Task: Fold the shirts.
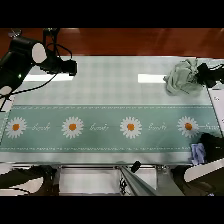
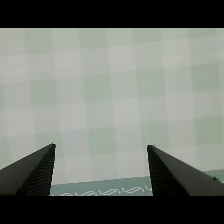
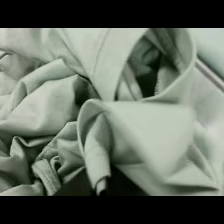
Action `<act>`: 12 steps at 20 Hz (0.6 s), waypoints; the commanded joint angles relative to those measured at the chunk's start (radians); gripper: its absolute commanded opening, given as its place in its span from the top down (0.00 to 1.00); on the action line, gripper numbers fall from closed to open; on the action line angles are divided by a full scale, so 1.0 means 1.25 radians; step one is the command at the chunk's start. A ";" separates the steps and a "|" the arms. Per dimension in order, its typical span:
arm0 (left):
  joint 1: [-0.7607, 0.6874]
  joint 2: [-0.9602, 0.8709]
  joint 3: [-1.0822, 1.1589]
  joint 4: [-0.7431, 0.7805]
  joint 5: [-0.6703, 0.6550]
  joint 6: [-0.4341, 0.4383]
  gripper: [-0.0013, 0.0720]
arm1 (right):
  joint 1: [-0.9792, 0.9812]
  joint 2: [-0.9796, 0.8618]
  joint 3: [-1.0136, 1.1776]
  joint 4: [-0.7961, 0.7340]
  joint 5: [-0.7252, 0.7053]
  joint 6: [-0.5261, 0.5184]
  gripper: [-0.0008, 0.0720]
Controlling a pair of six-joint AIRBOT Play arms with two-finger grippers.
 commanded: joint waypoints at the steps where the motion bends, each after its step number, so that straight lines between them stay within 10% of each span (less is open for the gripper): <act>1: 0.001 0.000 0.000 -0.002 0.001 0.001 0.02 | 0.000 -0.006 0.002 0.150 0.013 -0.060 0.95; 7: 0.000 0.044 0.105 -0.002 -0.113 0.009 0.02 | 0.000 0.262 0.020 0.598 0.087 -0.468 0.95; 12: 0.001 0.179 0.298 -0.002 -0.152 0.042 0.02 | 0.026 0.587 0.041 0.660 0.086 -0.558 0.95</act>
